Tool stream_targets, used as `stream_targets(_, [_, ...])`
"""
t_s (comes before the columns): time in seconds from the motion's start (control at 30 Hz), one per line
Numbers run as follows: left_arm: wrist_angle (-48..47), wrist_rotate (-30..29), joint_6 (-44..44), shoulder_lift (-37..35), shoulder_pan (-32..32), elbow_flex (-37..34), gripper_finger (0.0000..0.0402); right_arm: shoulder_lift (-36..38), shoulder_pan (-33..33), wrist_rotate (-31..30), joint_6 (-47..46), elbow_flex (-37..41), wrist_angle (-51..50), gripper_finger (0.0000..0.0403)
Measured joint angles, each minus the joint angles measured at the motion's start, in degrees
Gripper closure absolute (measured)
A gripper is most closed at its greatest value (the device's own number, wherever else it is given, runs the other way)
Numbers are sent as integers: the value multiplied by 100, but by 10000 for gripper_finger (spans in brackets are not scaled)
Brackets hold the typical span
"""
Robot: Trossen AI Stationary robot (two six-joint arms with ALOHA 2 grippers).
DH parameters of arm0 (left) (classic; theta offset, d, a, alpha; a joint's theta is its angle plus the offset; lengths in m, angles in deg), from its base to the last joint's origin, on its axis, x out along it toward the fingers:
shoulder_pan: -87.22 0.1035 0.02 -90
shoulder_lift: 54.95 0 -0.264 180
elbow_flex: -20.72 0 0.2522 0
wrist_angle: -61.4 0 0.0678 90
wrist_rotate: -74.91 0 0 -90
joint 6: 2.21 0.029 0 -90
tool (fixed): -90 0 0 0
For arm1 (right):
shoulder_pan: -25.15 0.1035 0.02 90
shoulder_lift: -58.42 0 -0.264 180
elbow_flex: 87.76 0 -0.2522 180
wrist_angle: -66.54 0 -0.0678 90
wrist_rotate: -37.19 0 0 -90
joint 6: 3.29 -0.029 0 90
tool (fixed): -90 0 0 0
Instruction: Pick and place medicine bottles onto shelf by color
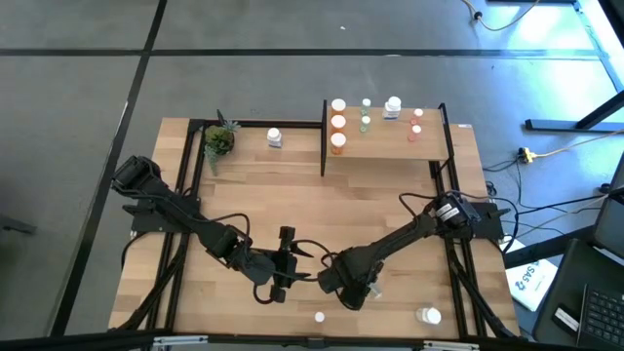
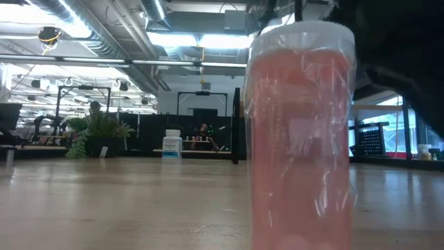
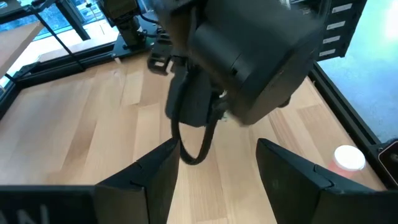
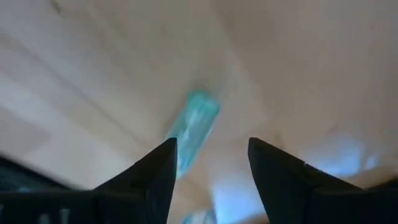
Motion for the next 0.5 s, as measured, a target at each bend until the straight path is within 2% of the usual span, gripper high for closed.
stream_targets(0.13, [0, 0, 0, 0, 2, 0, 195, 112, 363, -1045, -609, -235, -45, 209])
stream_targets(0.27, [0, 0, 0, 0, 0, 0, 195, 351, 874, -1805, -1748, -255, -96, 216])
stream_targets(0.5, [0, -1, 0, 0, 0, 0, 195, 417, 1984, -3538, -3650, -200, 2, 217])
